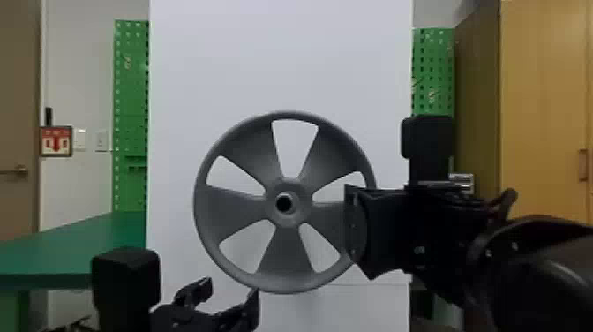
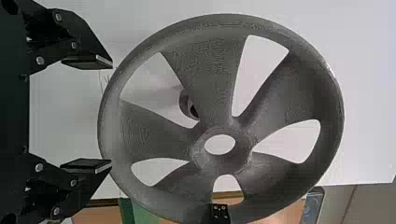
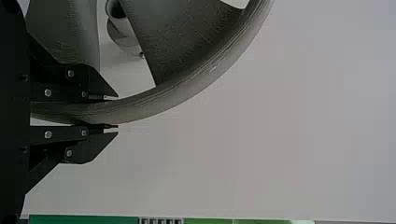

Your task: Hold the wheel and insert it

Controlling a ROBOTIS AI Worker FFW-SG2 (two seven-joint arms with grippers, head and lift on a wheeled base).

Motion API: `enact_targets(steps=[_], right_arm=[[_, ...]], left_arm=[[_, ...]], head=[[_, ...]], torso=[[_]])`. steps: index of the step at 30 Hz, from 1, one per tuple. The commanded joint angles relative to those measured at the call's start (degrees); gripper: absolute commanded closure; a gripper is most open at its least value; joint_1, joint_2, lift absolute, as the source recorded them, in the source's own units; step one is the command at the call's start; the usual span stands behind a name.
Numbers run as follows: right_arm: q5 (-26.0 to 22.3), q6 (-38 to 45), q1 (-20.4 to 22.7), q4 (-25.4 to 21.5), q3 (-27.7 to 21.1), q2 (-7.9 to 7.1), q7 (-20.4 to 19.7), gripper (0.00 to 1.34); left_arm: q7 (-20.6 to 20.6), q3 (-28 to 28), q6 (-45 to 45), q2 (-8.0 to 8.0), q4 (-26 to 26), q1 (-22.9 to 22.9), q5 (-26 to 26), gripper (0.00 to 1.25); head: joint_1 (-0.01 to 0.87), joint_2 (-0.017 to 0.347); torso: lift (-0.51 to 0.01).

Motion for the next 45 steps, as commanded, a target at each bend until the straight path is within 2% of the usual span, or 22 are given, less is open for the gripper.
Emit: enact_targets(steps=[1,34,45], right_arm=[[-0.08,0.0,-0.08,0.1,0.3,0.05,0.0,1.09],[0.1,-0.7,-0.17,0.62,0.65,0.05,0.0,1.09],[0.27,-2.9,-1.14,4.4,1.27,0.05,0.0,1.1]], left_arm=[[0.0,0.0,0.0,0.01,0.0,0.0,0.0,0.49],[0.0,0.0,0.0,0.01,0.0,0.0,0.08,0.49],[0.08,0.0,0.0,0.01,0.0,-0.09,0.0,0.49]], head=[[0.0,0.029],[0.0,0.028],[0.0,0.029]], torso=[[-0.488],[-0.488],[-0.488]])
